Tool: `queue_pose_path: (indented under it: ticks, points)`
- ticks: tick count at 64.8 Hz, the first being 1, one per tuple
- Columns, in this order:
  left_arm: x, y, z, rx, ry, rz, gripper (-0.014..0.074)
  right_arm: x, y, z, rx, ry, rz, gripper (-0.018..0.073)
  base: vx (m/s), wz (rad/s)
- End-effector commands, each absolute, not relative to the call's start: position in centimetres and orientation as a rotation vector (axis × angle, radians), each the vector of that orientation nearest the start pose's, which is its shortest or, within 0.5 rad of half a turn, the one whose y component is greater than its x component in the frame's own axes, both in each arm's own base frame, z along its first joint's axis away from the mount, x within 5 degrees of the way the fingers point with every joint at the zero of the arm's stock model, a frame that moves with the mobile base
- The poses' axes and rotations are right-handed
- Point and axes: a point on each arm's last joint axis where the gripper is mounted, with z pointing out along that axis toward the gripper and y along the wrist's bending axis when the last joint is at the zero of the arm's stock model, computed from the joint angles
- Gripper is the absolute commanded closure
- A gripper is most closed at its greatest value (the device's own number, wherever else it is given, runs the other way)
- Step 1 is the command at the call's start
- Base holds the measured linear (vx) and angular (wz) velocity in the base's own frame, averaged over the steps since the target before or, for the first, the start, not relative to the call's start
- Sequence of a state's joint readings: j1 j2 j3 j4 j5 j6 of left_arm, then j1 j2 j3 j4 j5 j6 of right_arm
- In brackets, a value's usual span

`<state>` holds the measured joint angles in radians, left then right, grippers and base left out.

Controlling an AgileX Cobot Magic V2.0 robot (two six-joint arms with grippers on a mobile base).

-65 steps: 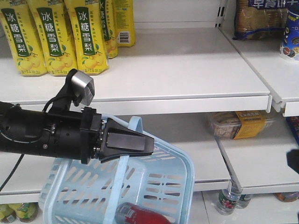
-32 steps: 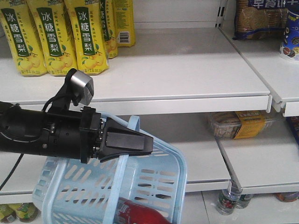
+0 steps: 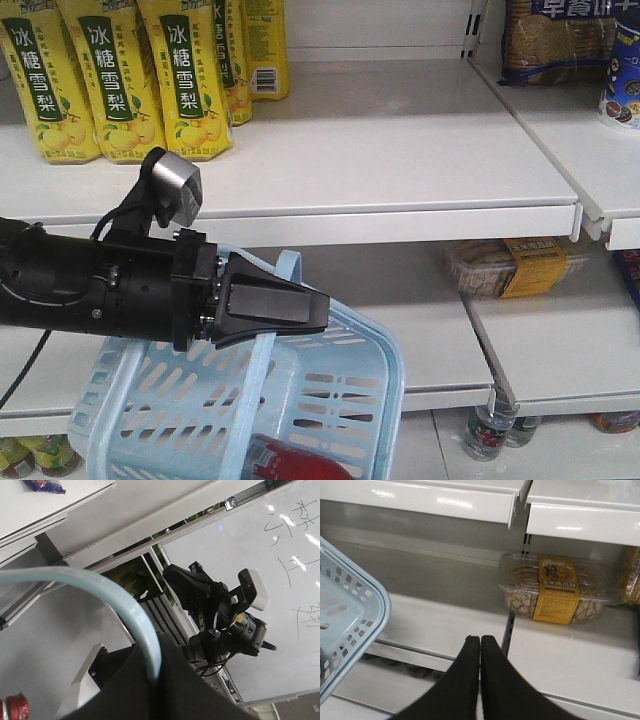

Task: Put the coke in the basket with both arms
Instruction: 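Withdraw the right gripper away from the basket, then swing the left gripper holding the basket toward the robot's side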

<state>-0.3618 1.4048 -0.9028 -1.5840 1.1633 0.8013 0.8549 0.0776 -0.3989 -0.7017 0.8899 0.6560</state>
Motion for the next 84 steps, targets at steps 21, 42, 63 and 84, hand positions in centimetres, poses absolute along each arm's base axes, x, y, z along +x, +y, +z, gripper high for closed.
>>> queue_pose_path:
  ticks: [21, 42, 63, 84]
  points:
    - [20.8, -17.1, 34.6, 0.447, 1.961, -2.003, 0.0603, 4.7, -1.6, 28.9, -0.311, 1.772, 0.196, 0.0564, 0.00, 0.00]
    - [20.3, -16.9, 35.4, 0.460, 1.915, -2.004, 0.0603, 4.7, -1.6, 28.9, -0.311, 1.772, 0.196, 0.0564, 0.00, 0.00]
    - [15.1, -15.0, 39.4, 0.670, 1.795, -1.846, 0.0603, 4.7, -1.6, 28.9, -0.311, 1.772, 0.196, 0.0564, 0.00, 0.00]
    - [10.6, -13.1, 41.7, 0.767, 1.701, -1.687, 0.0603, 4.7, -1.6, 28.9, -0.311, 1.772, 0.196, 0.0564, 0.00, 0.00]
